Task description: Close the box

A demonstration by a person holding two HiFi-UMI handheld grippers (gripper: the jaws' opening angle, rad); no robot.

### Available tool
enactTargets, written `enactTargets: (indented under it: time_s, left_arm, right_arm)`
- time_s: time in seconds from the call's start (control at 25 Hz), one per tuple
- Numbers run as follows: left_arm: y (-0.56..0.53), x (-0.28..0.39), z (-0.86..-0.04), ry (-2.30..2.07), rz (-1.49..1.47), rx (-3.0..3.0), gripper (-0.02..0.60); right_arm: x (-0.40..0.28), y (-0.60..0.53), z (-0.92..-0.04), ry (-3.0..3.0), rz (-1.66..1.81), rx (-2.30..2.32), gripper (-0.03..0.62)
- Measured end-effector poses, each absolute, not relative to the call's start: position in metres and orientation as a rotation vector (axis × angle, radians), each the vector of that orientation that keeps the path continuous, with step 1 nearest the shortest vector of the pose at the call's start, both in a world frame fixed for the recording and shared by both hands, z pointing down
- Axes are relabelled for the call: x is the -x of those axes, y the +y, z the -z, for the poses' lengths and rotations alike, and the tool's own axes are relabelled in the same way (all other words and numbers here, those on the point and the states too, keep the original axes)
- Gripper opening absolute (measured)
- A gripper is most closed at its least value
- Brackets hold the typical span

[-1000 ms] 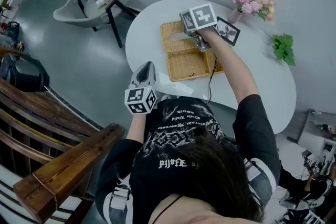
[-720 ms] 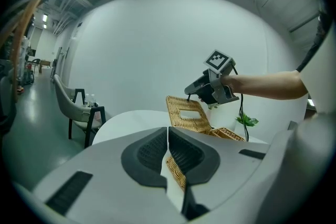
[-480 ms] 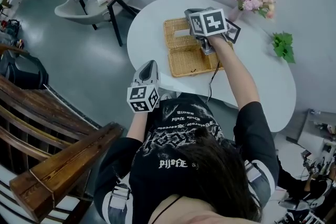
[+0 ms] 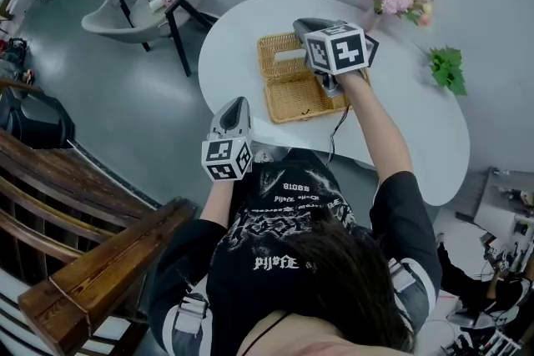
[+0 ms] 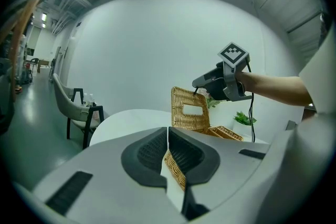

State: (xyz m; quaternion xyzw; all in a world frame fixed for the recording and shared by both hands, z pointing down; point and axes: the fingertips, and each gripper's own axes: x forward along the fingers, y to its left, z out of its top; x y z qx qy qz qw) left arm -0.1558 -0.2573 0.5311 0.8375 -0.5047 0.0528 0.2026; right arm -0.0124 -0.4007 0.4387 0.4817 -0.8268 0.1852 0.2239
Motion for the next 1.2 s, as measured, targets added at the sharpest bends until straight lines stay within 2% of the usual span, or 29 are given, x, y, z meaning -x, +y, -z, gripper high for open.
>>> enactTargets:
  time_s: [1.2]
  left_arm:
    - [-0.254, 0.14, -0.524, -1.415, -0.108, -2.368, 0.028]
  right_arm:
    - [0.01, -0.313, -0.418, -2.365, -0.31, -1.253, 0.041]
